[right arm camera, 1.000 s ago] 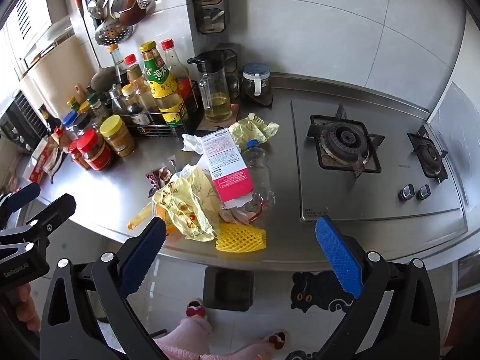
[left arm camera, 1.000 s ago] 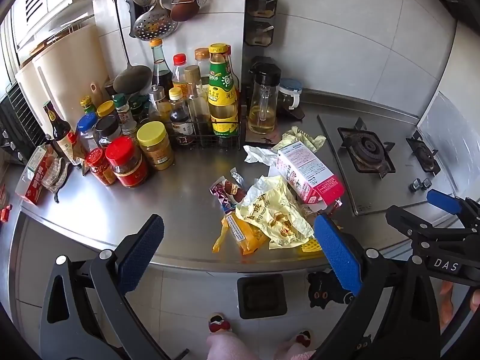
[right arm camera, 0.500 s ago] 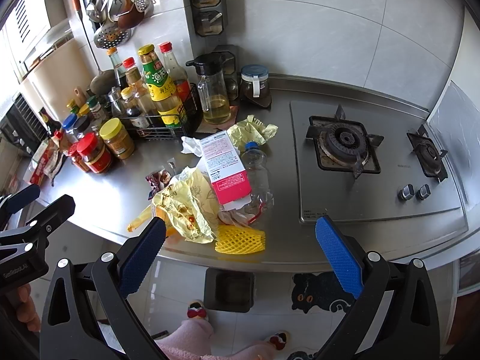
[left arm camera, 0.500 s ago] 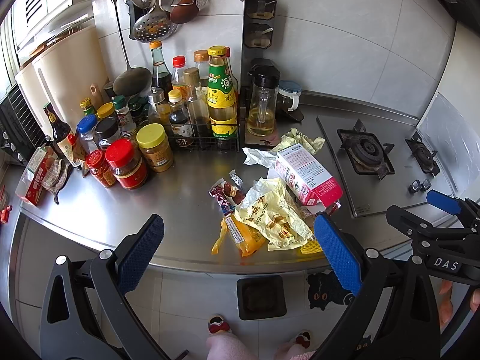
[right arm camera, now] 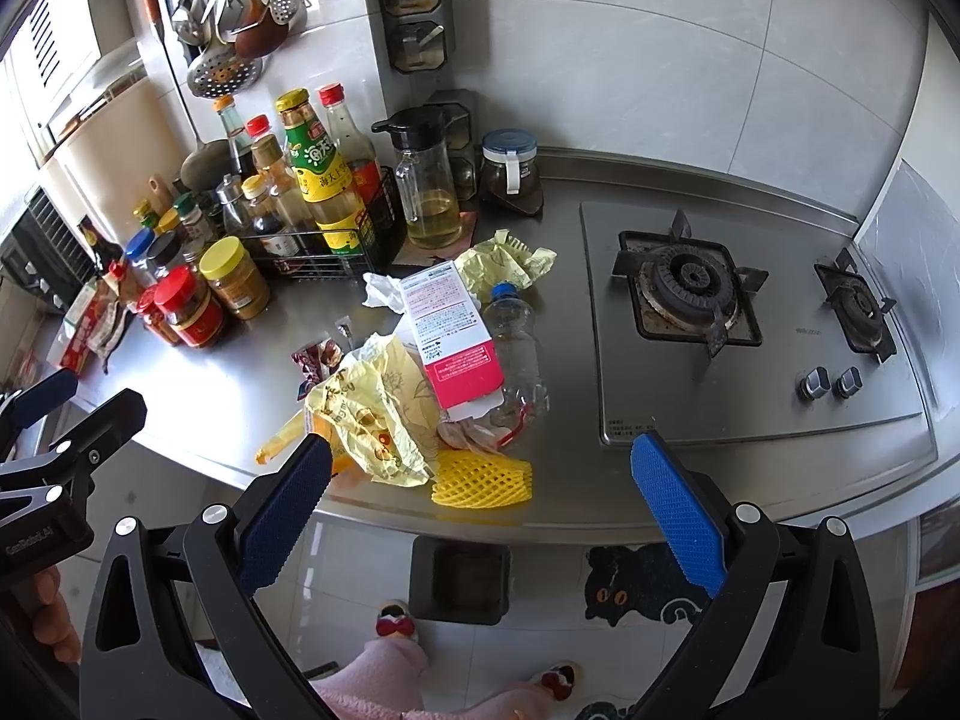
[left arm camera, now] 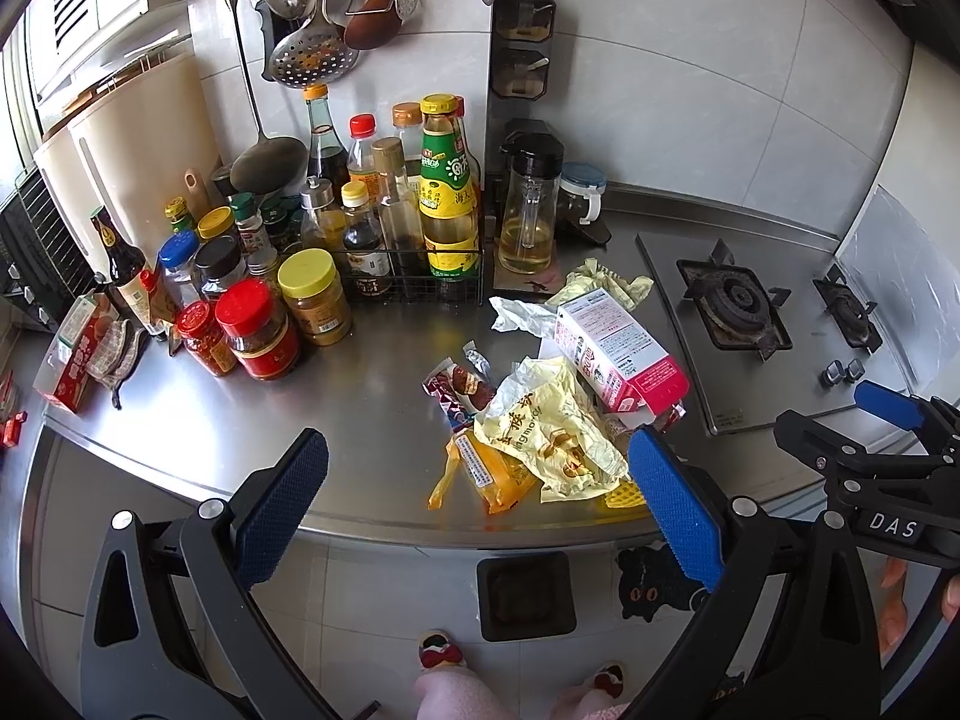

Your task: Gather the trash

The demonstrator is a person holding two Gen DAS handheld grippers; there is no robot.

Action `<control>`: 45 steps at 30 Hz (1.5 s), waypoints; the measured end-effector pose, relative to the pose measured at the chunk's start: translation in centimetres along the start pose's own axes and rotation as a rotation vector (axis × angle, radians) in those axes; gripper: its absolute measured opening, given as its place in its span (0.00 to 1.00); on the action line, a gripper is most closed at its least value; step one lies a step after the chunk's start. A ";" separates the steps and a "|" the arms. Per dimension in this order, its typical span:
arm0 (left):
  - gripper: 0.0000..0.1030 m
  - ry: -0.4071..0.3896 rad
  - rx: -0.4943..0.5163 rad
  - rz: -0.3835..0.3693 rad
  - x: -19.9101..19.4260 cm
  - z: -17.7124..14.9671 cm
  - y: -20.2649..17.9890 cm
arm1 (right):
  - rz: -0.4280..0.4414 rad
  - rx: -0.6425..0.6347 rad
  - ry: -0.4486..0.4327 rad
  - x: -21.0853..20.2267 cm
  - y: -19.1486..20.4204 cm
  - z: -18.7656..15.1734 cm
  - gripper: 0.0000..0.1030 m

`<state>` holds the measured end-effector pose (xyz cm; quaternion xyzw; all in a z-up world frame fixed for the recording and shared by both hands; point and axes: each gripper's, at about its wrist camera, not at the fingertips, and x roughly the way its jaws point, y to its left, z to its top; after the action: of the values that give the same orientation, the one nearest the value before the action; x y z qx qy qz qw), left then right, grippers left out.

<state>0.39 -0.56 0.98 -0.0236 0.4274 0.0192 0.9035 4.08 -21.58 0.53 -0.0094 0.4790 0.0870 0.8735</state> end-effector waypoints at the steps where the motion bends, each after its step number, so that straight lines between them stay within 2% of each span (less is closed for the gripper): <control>1: 0.92 -0.001 -0.001 0.000 0.0 0.0 0.1 | 0.001 0.000 0.000 0.0 0.0 0.0 0.97; 41: 0.92 -0.016 0.006 0.012 -0.2 0.2 0.3 | -0.023 0.005 -0.005 -0.3 -0.2 0.1 0.97; 45: 0.92 -0.012 0.004 0.007 0.4 0.2 0.4 | 0.027 0.024 -0.020 0.1 -0.7 0.4 0.97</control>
<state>0.79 -0.14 0.79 -0.0201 0.4219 0.0214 0.9062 4.61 -22.20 0.61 0.0084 0.4712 0.0929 0.8771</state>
